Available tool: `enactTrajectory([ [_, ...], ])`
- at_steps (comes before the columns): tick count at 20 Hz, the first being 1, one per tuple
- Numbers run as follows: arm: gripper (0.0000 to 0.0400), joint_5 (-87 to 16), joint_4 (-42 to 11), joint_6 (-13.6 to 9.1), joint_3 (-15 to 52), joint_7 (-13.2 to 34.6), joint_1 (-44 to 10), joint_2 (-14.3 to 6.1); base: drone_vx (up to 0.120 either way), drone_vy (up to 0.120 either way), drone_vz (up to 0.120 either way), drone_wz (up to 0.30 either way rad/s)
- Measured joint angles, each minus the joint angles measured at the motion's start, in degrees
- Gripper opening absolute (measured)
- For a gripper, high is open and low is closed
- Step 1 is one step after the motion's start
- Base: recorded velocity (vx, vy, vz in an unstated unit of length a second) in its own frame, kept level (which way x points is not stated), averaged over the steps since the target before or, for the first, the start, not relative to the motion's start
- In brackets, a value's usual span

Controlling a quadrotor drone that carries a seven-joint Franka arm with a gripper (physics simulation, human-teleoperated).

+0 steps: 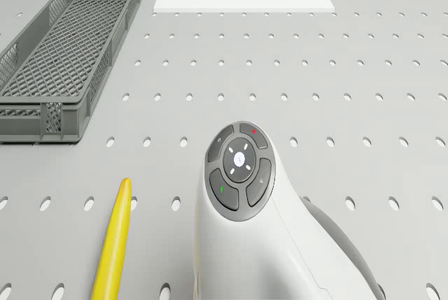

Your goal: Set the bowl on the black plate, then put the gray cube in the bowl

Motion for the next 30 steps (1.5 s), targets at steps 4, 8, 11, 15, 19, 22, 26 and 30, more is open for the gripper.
enactTrajectory([
  [4,0.0119,0.24,-0.07,-0.07,0.24,0.01,0.03,-0.02,0.0,0.0,0.0,0.0],
  [8,0.0107,2.43,-0.67,-0.91,2.55,0.05,0.37,0.0,0.0,0.0,0.05,0.0],
  [11,0.0103,4.03,-1.04,-1.43,4.22,0.1,0.54,-0.03,0.0,0.0,0.12,0.0],
  [15,0.0101,5.22,-1.27,-1.7,5.44,0.16,0.62,-0.15,-0.08,0.08,0.11,0.0],
  [19,0.01,5.79,-1.35,-1.7,5.99,0.2,0.62,-0.32,-0.12,0.12,0.0,0.0],
  [22,0.01,6.02,-1.38,-1.62,6.18,0.23,0.6,-0.46,-0.12,0.12,0.0,0.0],
  [26,0.01,6.2,-1.39,-1.48,6.32,0.27,0.56,-0.65,-0.12,0.12,0.0,0.0],
  [30,0.01,6.31,-1.39,-1.32,6.38,0.3,0.52,-0.83,-0.12,0.12,0.0,0.0],
])
